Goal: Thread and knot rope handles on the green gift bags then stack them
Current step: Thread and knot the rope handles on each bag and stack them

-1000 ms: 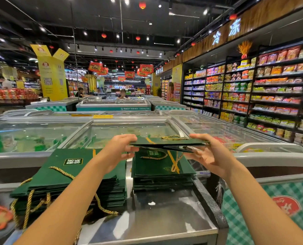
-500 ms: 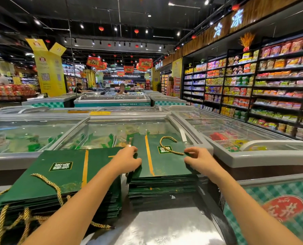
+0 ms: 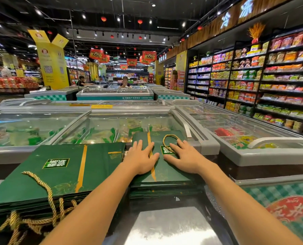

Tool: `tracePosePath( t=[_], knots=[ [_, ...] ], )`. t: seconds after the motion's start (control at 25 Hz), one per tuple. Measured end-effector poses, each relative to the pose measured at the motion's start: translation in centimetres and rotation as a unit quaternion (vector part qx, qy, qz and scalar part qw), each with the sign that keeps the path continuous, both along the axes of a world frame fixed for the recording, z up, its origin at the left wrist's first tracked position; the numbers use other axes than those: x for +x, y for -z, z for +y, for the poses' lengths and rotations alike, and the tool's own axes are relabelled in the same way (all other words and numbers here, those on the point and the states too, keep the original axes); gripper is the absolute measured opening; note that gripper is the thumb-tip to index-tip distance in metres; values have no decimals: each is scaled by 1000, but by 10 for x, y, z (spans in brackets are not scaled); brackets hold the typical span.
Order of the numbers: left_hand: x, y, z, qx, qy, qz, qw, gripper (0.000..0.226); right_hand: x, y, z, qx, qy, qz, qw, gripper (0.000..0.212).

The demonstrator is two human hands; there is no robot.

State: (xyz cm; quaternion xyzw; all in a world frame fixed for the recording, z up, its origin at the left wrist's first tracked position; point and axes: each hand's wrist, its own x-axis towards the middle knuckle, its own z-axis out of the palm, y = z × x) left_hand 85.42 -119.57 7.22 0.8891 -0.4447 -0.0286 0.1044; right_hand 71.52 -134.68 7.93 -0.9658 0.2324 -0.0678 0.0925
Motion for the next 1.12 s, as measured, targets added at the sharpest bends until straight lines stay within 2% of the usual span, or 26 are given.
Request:
tracePosePath(
  t=[0.12, 0.24, 0.36, 0.44, 0.52, 0.6, 0.72, 0.84, 0.96, 1.04, 1.12],
  knots=[
    [0, 11, -3, 21, -9, 2, 1000, 67, 1, 19, -4, 48, -2, -12, 999, 83],
    [0, 15, -3, 28, -10, 2, 1000, 67, 1, 25, -3, 42, -2, -4, 999, 81],
    [-4, 14, -1, 12, -18, 4, 1000, 67, 2, 21, -1, -6, 6, 25, 1000, 80],
    [-12, 7, 5, -17, -45, -38, 998, 61, 1, 14, 3, -65, 11, 25, 997, 78],
    [-22, -12, 22, -64, -56, -107, 991, 41, -1, 4, 14, -140, 1, -36, 989, 67],
    [-27, -34, 55, -115, -46, -118, 985, 28, -2, -4, 38, -182, -33, -142, 973, 51],
    [-22, -60, 136, -166, -94, -121, 974, 27, -1, -13, 97, -108, -79, -238, 962, 38],
    [0, -64, 231, -196, -199, -134, 951, 27, 11, -18, 159, -45, -96, -204, 973, 43],
    [11, -54, 299, -178, -291, -107, 934, 29, 25, -15, 202, -71, -58, -130, 987, 67],
    [9, -46, 321, -173, -315, -74, 930, 32, 30, -8, 220, -61, -35, -131, 989, 78],
    [5, -37, 328, -203, -308, -40, 929, 34, 32, -3, 231, -37, -19, -129, 991, 80]
  ],
)
